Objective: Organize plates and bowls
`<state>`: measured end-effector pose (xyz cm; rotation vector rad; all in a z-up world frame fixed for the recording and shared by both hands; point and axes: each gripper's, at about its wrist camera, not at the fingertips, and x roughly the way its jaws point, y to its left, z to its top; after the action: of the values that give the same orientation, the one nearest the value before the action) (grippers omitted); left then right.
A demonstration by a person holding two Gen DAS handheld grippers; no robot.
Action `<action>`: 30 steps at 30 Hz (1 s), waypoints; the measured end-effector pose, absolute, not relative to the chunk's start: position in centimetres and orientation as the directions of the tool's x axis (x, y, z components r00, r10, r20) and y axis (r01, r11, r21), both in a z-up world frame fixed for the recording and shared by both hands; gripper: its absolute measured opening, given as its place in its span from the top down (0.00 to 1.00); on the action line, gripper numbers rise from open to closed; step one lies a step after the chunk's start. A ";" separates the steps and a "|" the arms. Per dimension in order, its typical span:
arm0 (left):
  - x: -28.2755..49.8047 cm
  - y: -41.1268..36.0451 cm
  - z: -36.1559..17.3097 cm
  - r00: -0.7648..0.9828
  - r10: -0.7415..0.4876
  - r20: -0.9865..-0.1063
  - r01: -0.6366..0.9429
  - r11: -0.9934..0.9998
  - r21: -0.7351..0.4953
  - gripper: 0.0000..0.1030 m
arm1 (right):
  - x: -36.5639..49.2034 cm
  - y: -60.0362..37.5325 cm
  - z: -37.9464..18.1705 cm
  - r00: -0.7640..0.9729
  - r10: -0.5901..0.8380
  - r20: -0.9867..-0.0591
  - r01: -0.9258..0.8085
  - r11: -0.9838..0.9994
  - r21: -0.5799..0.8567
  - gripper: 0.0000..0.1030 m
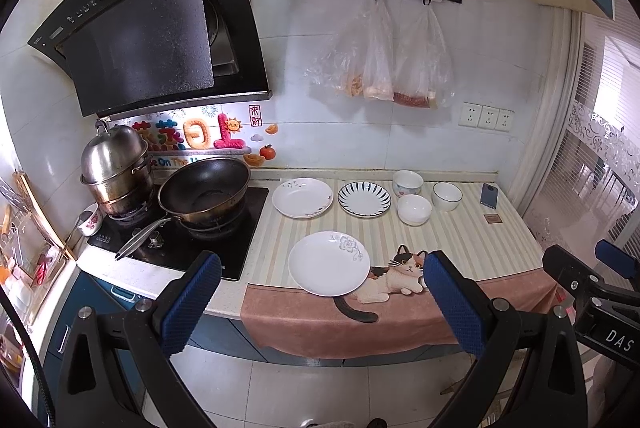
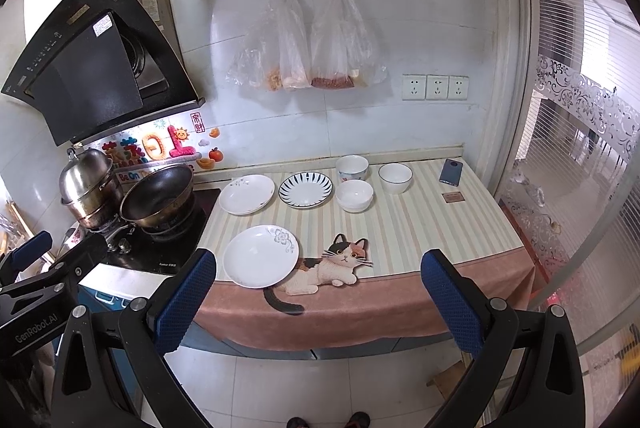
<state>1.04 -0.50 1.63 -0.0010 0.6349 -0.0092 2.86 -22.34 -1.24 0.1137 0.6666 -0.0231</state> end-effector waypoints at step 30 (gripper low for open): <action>1.0 -0.3 1.9 0.807 -0.011 -0.590 0.010 1.000 -0.005 0.00 | 2.6 -22.0 -1.0 0.789 0.013 -0.614 0.061 0.993 0.099 0.00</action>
<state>0.99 -0.30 1.89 -0.0016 0.6309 -0.0112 2.63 -22.02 -0.97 0.1159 0.6618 -0.0257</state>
